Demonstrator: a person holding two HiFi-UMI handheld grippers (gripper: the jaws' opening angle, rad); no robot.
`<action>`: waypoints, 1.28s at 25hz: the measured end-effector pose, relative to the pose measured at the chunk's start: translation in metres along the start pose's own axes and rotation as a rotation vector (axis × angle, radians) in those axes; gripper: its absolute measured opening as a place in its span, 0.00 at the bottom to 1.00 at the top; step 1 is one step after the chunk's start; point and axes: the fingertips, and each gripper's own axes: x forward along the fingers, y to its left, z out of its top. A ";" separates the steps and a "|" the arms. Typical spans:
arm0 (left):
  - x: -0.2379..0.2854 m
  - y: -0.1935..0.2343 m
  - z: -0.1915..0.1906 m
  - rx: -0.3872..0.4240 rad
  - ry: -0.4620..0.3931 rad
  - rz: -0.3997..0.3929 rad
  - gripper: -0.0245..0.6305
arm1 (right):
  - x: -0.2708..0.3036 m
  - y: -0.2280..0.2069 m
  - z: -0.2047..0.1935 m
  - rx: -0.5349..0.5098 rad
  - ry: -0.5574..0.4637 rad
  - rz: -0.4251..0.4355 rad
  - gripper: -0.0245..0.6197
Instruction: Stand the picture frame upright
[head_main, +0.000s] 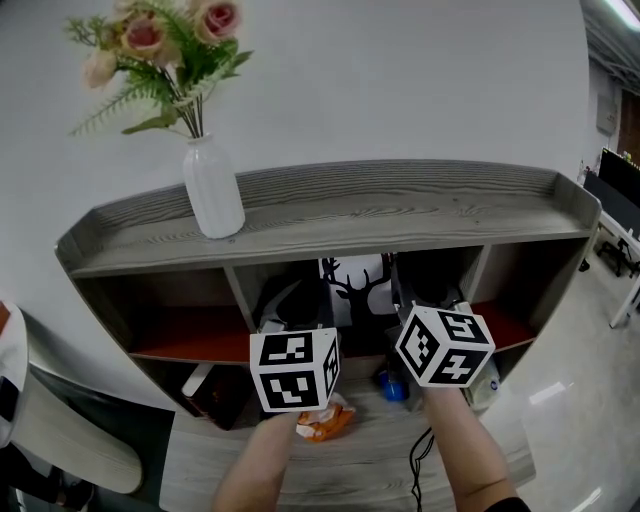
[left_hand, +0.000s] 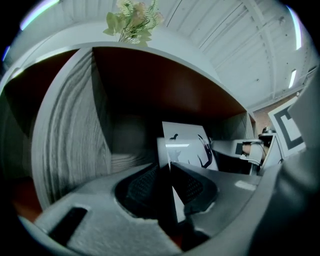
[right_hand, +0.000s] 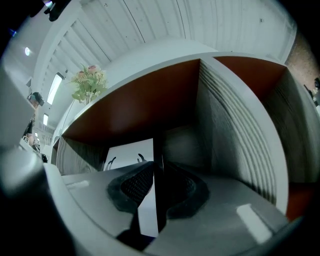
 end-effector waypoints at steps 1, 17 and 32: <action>0.001 0.001 0.000 0.000 -0.001 0.003 0.15 | 0.001 0.000 0.000 -0.001 -0.001 0.000 0.15; 0.011 0.004 -0.001 0.014 -0.030 0.032 0.15 | 0.010 -0.003 -0.004 -0.009 -0.002 0.001 0.13; 0.007 0.002 0.001 0.096 -0.045 0.051 0.16 | 0.006 -0.001 -0.015 -0.082 0.029 -0.015 0.19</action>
